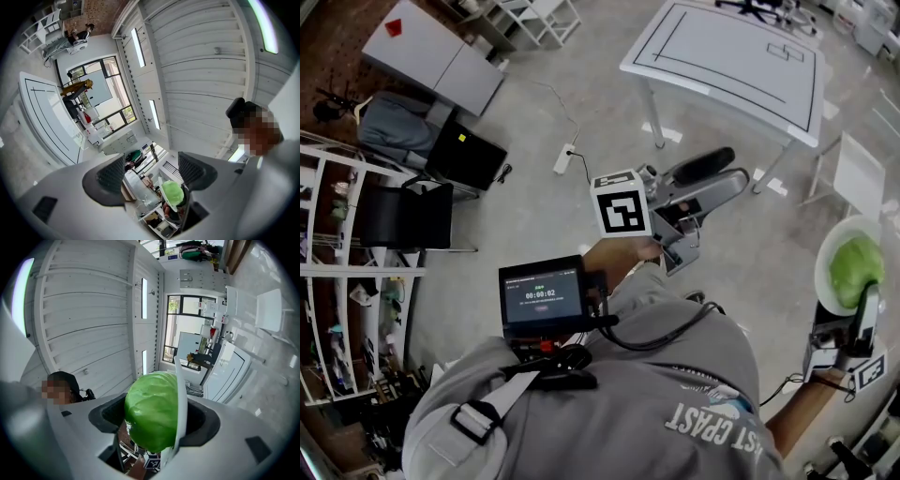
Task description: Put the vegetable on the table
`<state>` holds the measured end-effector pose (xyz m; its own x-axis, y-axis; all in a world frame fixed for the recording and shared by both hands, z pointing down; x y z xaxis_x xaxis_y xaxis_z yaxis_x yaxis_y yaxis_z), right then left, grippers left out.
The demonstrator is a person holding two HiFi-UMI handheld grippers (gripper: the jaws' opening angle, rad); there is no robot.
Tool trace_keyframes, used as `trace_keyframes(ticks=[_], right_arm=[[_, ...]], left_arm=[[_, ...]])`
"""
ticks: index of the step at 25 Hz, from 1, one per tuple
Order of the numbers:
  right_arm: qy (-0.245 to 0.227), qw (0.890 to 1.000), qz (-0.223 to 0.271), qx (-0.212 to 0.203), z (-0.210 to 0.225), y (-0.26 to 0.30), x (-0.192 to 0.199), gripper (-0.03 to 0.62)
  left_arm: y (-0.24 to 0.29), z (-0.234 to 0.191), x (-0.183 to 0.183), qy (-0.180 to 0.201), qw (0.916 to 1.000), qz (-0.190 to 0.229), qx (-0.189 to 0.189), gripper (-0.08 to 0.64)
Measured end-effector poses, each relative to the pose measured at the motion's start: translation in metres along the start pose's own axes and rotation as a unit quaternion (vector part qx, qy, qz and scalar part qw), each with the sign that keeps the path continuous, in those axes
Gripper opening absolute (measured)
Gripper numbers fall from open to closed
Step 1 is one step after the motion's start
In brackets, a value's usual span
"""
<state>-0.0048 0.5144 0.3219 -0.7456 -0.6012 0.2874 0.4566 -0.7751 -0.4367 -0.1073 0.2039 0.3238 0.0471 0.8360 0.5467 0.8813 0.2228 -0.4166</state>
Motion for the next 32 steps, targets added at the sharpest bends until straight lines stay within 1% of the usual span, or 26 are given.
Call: trace_keyframes(ticks=[4,6,8,10,12,17,18,21,23,26,29,32], right_arm=[[-0.003,1.0,0.0,0.001,-0.002,-0.001,0.004,0.313],[-0.009,1.0,0.005,0.001,0.001,0.01,0.006,0.313],[-0.015,1.0,0.01,0.003,0.007,0.032,0.014,0.313],[-0.025,1.0,0.01,0.005,0.009,0.06,0.029,0.313],[-0.034,0.999,0.011,0.004,0.005,0.079,0.041,0.313],[-0.052,0.998,0.033,0.002,-0.004,0.069,0.045,0.313],[-0.055,0.998,0.036,0.004,-0.004,0.075,0.048,0.313],[-0.068,0.997,0.039,0.011,0.003,0.121,0.068,0.313],[-0.075,0.996,0.042,0.014,0.003,0.14,0.075,0.313],[-0.079,0.996,0.045,0.014,0.001,0.141,0.078,0.313],[-0.079,0.996,0.042,0.018,-0.001,0.14,0.081,0.313],[-0.075,0.996,0.038,0.023,0.009,0.15,0.08,0.313]], left_arm=[[-0.004,0.001,0.0,-0.003,1.0,0.001,0.004,0.347],[-0.002,-0.01,-0.007,-0.005,1.0,0.0,0.006,0.347],[0.001,-0.03,-0.026,-0.01,0.9999,-0.001,0.013,0.347],[0.003,-0.048,-0.053,-0.015,0.9996,0.002,0.023,0.347],[0.003,-0.058,-0.074,-0.018,0.9993,0.003,0.034,0.347],[0.008,-0.053,-0.074,-0.018,0.9979,-0.007,0.063,0.347],[0.009,-0.057,-0.08,-0.02,0.9976,-0.008,0.067,0.347],[0.011,-0.085,-0.125,-0.028,0.9966,-0.005,0.077,0.347],[0.014,-0.097,-0.144,-0.032,0.9959,-0.005,0.085,0.347],[0.015,-0.098,-0.149,-0.031,0.9951,-0.006,0.093,0.347],[0.014,-0.097,-0.15,-0.034,0.9951,-0.001,0.093,0.347],[0.017,-0.11,-0.152,-0.04,0.9952,0.001,0.089,0.347]])
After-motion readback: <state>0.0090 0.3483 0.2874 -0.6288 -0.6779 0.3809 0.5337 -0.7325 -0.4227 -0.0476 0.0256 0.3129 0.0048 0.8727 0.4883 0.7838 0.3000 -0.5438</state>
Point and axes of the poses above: the fingertips, and each gripper's own axes: y forward along the fingers, z to its right, x out of its underside, the point moved 5 cm from there along -y, backward along the fingers, and after that the axes turned 11 degrees about z, right-handed, at the moved point
